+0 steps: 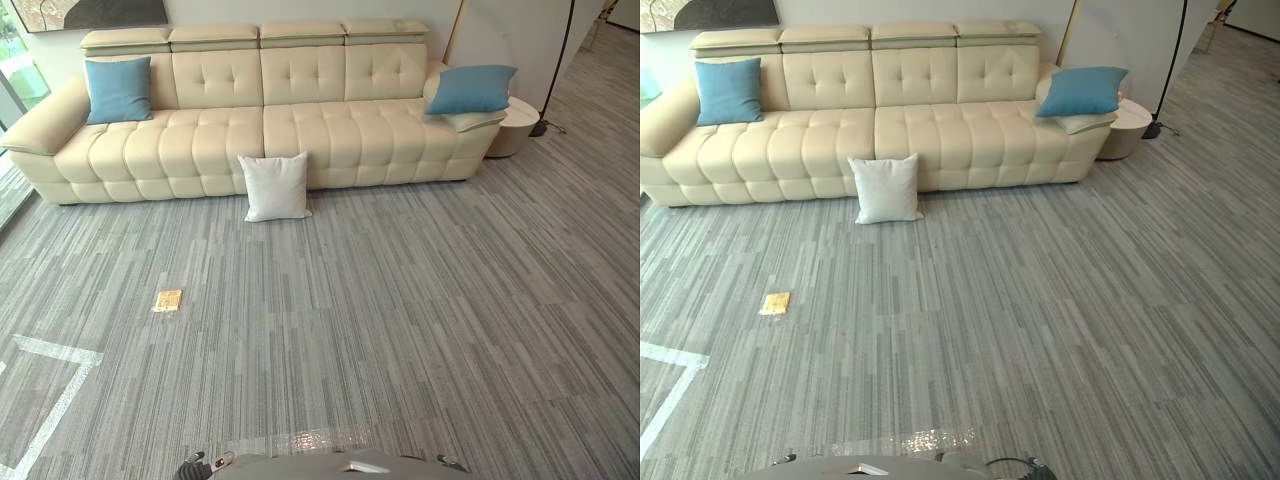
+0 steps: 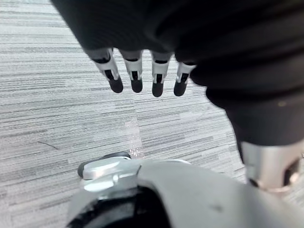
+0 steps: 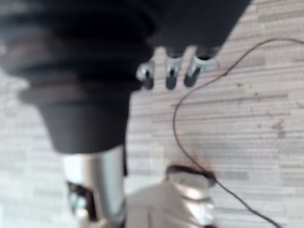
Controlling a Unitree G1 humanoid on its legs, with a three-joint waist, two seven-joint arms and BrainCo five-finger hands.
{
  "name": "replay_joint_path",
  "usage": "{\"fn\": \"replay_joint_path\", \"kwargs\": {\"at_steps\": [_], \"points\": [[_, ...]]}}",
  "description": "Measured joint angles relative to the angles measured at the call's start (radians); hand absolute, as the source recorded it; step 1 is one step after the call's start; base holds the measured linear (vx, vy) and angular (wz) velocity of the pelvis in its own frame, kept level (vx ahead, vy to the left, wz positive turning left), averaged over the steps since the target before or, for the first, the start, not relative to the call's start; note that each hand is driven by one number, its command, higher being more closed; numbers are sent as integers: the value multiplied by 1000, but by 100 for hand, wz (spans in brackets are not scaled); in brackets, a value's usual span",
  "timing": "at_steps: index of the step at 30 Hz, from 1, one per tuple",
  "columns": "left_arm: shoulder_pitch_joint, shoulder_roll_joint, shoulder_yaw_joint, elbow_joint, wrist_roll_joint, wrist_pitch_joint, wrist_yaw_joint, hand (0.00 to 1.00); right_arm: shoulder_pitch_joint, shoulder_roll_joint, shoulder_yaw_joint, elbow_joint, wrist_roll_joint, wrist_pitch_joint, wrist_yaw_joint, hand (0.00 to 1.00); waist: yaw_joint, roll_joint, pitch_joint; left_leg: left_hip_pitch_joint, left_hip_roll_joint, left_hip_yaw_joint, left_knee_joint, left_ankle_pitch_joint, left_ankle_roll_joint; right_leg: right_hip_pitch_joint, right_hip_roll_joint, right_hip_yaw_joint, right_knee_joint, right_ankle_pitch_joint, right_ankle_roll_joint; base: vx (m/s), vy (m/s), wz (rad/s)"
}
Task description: Pick up cushions and gather them together orderly.
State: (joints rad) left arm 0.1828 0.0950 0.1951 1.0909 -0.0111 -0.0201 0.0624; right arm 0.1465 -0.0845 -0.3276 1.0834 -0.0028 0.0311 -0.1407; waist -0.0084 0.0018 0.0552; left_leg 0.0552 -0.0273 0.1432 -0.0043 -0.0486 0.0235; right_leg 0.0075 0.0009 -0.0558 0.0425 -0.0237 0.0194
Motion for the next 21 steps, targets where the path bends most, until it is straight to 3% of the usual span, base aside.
{"fn": "replay_joint_path", "kwargs": {"at_steps": [9, 21], "points": [[-40, -13, 23, 4, 13, -2, 2, 0, -53, 6, -40, 6, -4, -1, 1, 0, -1, -4, 49, 56, -2, 9, -39, 9, -5, 62, 1, -18, -64, 25, 9, 85, 8, -1], [-45, -23, 60, 22, -5, -3, 18, 0, -80, 15, -65, 6, -5, -1, 1, 0, 6, -6, 55, 54, -5, -14, -79, 33, -3, 63, -1, -79, -82, 24, 9, -52, -21, 8]]}}
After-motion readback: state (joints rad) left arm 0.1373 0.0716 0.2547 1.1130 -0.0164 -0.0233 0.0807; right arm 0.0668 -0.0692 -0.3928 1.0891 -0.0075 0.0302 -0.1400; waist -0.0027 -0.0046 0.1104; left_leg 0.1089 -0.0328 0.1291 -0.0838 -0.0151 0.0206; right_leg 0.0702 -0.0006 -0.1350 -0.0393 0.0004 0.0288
